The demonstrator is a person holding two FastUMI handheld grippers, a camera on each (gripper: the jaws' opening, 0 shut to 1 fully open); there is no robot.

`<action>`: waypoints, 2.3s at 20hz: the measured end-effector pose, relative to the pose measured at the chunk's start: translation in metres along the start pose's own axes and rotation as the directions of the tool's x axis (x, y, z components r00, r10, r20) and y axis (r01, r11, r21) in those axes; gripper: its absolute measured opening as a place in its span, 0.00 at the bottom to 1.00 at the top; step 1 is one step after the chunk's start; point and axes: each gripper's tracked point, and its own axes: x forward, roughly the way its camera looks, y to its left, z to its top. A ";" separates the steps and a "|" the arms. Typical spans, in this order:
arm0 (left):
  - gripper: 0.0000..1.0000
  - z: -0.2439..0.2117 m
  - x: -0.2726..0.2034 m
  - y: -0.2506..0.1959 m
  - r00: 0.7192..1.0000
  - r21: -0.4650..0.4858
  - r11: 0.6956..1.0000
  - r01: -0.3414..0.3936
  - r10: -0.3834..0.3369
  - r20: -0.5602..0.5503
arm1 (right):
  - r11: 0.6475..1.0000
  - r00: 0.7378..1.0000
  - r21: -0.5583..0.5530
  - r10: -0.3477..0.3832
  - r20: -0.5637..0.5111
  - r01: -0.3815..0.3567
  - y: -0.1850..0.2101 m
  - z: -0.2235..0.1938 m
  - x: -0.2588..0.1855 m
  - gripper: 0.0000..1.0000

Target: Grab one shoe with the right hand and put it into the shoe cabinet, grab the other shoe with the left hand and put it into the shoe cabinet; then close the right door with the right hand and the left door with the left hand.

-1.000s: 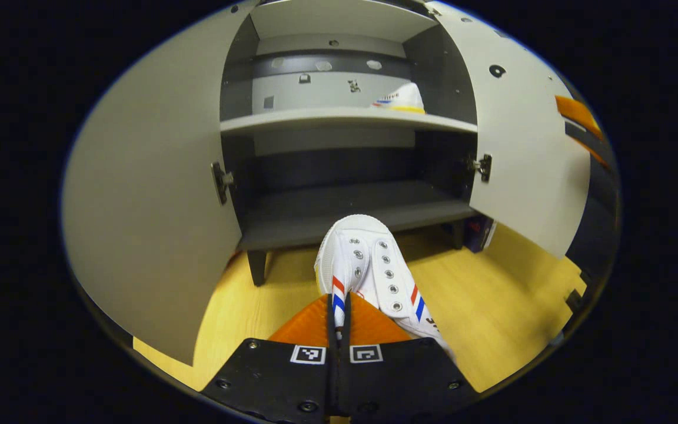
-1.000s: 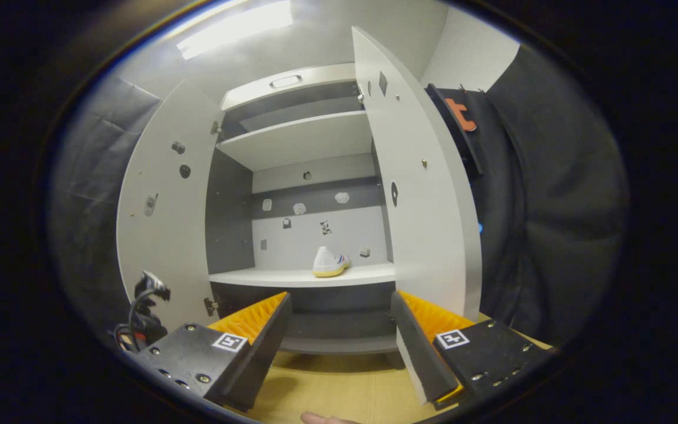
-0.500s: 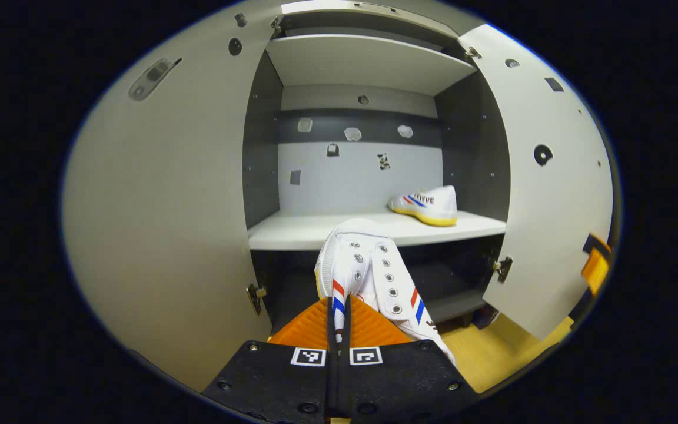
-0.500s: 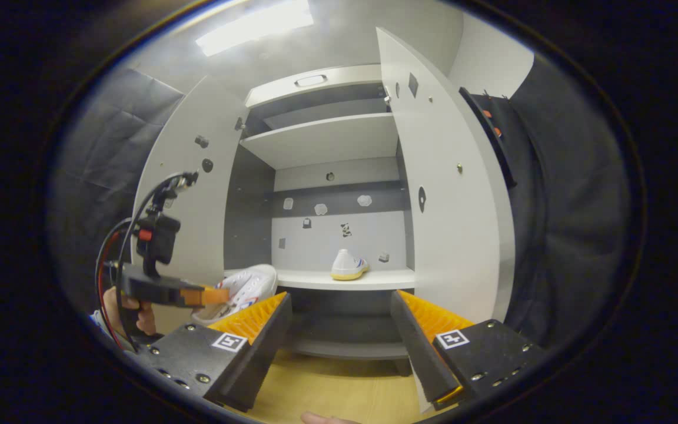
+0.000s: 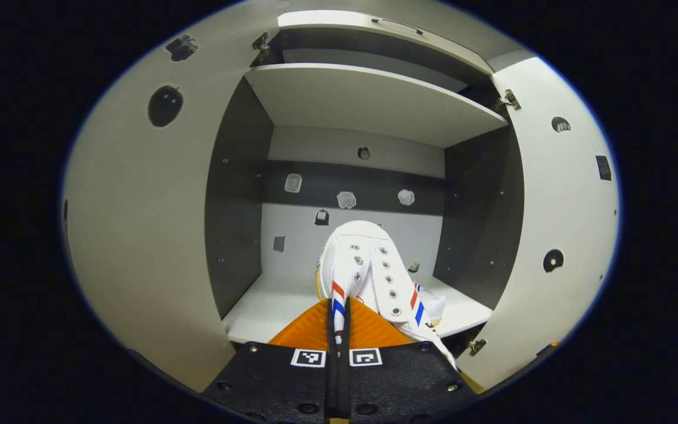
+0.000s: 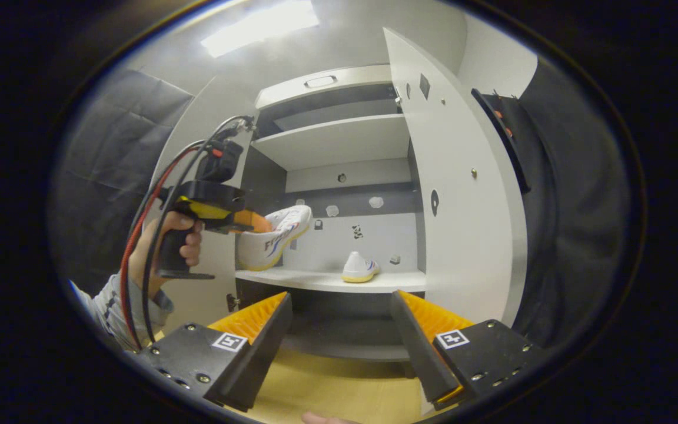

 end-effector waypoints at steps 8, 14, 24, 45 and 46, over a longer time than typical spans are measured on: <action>0.00 -0.014 0.095 -0.002 0.997 0.001 1.000 -0.019 0.019 -0.069 | 1.000 0.999 0.005 -0.005 0.035 0.005 0.008 0.018 -0.021 1.00; 0.01 -0.047 0.124 0.009 0.988 0.013 0.999 -0.045 0.047 -0.147 | 0.999 0.999 -0.033 -0.033 0.023 0.034 0.008 0.017 -0.038 1.00; 0.63 -0.038 0.114 0.003 0.990 -0.031 0.999 0.016 -0.020 -0.137 | 0.996 0.998 -0.064 -0.060 0.016 0.061 0.011 0.017 -0.045 1.00; 0.97 -0.040 -0.132 -0.024 0.993 0.082 0.990 0.115 -0.113 -0.027 | 0.991 0.997 -0.115 -0.067 0.030 0.070 0.011 0.008 -0.067 1.00; 0.97 -0.048 -0.141 -0.023 0.993 0.073 0.991 0.115 -0.113 -0.023 | 0.989 0.997 -0.124 -0.074 0.031 0.077 0.005 0.007 -0.072 1.00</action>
